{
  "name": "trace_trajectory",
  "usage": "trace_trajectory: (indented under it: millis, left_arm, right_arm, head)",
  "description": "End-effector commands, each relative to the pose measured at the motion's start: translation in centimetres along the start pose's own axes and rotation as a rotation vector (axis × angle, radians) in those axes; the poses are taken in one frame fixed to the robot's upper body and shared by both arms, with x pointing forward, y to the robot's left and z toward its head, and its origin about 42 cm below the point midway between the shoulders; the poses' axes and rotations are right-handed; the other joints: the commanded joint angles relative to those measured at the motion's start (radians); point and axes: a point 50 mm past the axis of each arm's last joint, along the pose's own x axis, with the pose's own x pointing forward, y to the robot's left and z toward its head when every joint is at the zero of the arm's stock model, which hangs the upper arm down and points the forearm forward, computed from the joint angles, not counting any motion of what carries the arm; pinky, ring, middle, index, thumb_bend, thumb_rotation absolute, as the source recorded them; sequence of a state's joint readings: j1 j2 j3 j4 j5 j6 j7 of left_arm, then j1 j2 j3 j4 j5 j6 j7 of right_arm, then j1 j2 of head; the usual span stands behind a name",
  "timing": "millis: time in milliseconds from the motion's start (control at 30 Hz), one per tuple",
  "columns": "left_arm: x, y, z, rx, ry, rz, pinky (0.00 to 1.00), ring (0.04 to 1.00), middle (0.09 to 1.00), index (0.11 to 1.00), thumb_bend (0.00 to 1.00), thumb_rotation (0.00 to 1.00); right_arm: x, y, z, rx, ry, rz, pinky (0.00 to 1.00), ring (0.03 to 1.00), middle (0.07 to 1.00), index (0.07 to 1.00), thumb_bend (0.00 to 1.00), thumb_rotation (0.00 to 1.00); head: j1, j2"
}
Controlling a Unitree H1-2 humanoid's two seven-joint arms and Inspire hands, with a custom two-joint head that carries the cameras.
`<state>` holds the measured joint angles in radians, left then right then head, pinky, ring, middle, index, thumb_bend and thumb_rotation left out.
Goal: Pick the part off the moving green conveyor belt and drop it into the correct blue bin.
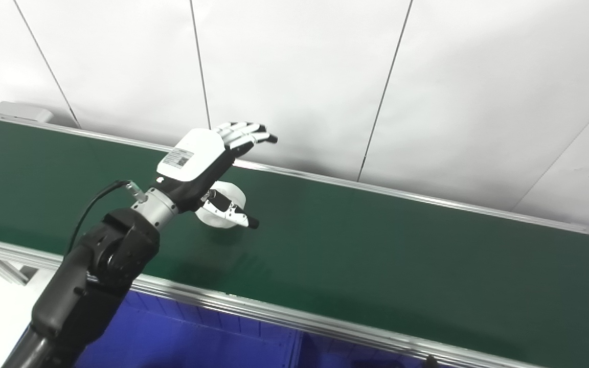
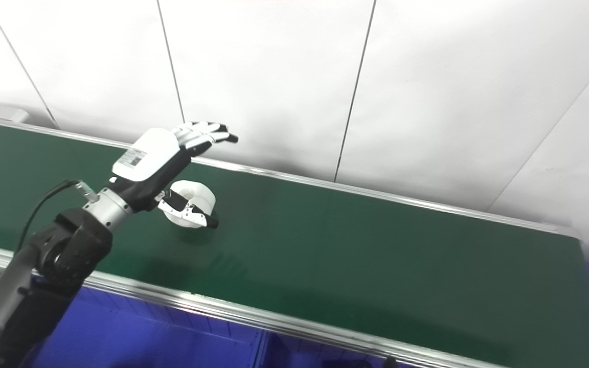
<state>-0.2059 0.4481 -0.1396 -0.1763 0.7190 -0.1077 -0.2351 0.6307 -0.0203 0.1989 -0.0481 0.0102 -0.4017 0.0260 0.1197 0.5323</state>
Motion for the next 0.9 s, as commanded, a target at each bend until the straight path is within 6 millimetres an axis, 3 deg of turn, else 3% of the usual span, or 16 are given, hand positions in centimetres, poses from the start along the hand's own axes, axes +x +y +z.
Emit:
trace_trajectory:
  millis: [0, 267, 700, 767, 867]
  left_arm:
    - [1.4, 2.0, -0.4, 0.081, -0.033, 0.015, 0.94, 0.928, 0.933, 0.861, 1.0, 0.24]
    - [3.6, -0.7, -2.8, 0.129, 0.033, -0.132, 0.95, 0.927, 0.924, 0.891, 1.0, 0.25]
    - [6.3, -5.0, -3.8, 0.215, 0.076, -0.284, 0.87, 0.889, 0.892, 0.867, 1.0, 0.22]
    - [6.7, -5.6, -3.8, 0.212, 0.072, -0.272, 0.84, 0.87, 0.879, 0.853, 1.0, 0.21]
    - [7.1, -6.6, -3.7, 0.172, 0.045, -0.178, 0.68, 0.745, 0.792, 0.771, 1.0, 0.09]
  right_arm:
    - [0.3, 0.2, 1.1, -0.008, -0.049, 0.018, 1.0, 0.999, 1.0, 1.0, 0.75, 1.0]
    - [0.3, 0.4, 1.1, -0.002, -0.056, 0.024, 1.0, 0.998, 1.0, 1.0, 0.74, 1.0]
    - [0.3, 0.9, 1.2, 0.014, -0.072, 0.016, 1.0, 1.0, 1.0, 1.0, 0.73, 1.0]
    - [0.2, 1.0, 1.3, 0.015, -0.066, 0.014, 1.0, 0.999, 1.0, 1.0, 0.72, 1.0]
    - [0.1, 1.0, 1.4, 0.014, -0.062, 0.013, 1.0, 0.999, 1.0, 1.0, 0.72, 1.0]
  head:
    - [-0.004, 0.001]
    - [-0.009, 0.008]
    - [-0.022, 0.014]
    - [-0.024, 0.015]
    - [-0.026, 0.017]
